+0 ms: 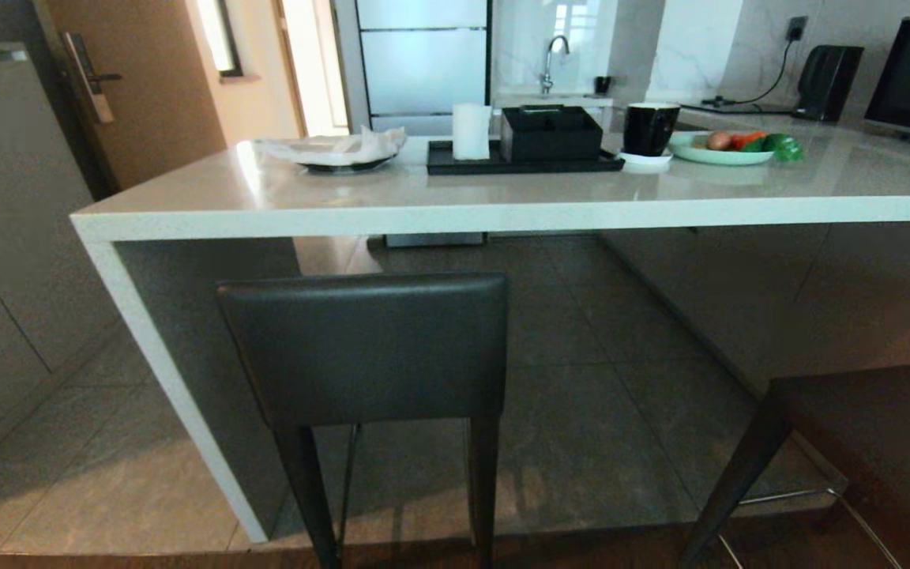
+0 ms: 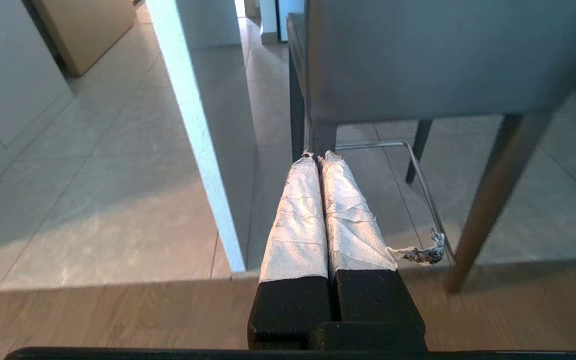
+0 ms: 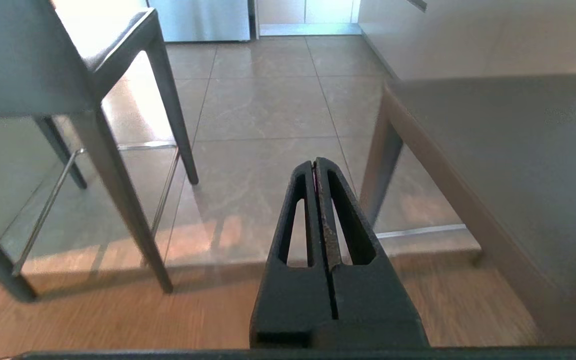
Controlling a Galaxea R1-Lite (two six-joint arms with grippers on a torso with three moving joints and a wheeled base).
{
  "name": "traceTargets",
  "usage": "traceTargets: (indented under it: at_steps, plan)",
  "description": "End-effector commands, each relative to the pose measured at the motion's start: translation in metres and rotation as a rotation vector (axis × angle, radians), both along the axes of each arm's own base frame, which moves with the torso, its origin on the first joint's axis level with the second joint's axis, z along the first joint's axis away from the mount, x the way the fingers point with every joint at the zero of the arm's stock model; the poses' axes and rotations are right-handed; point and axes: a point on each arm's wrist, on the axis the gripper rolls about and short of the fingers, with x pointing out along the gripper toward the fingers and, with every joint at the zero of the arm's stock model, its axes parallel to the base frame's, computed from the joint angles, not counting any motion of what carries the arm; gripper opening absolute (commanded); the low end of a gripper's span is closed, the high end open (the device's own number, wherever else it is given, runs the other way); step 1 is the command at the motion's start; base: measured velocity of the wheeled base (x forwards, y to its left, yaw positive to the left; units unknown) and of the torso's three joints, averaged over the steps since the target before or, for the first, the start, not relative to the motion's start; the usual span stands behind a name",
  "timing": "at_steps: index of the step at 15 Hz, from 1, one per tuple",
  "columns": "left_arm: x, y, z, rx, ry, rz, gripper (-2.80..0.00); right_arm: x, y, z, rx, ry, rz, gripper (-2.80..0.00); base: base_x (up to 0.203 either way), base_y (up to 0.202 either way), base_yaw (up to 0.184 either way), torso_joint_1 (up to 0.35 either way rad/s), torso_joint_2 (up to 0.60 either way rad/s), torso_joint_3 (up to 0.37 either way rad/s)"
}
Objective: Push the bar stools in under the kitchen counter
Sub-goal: Push the gray chair back under the dining table
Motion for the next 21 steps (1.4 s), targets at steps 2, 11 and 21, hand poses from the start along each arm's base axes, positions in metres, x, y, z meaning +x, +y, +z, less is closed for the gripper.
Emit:
traceTargets:
  at_steps: [2,11,21]
  plan:
    - [0.0002,0.0000,0.0000,0.000,0.003,0.000,-2.80,0.0000,0.0000,0.0000,0.000,0.000,0.000,-2.80,-0.196,0.000,-0.003,0.005,0.00,0.005]
    - [0.0001,0.0000,0.0000,0.000,0.002,-0.001,-2.80,0.0000,-0.0001,0.0000,0.008,0.000,-0.003,-2.80,-0.197,0.000,-0.001,0.000,0.00,0.002]
    - [0.0001,0.0004,0.0003,-0.050,-0.001,0.017,-2.80,0.0000,-0.0001,0.0000,0.009,0.000,-0.003,-2.80,-0.056,0.000,-0.001,-0.002,0.00,0.001]
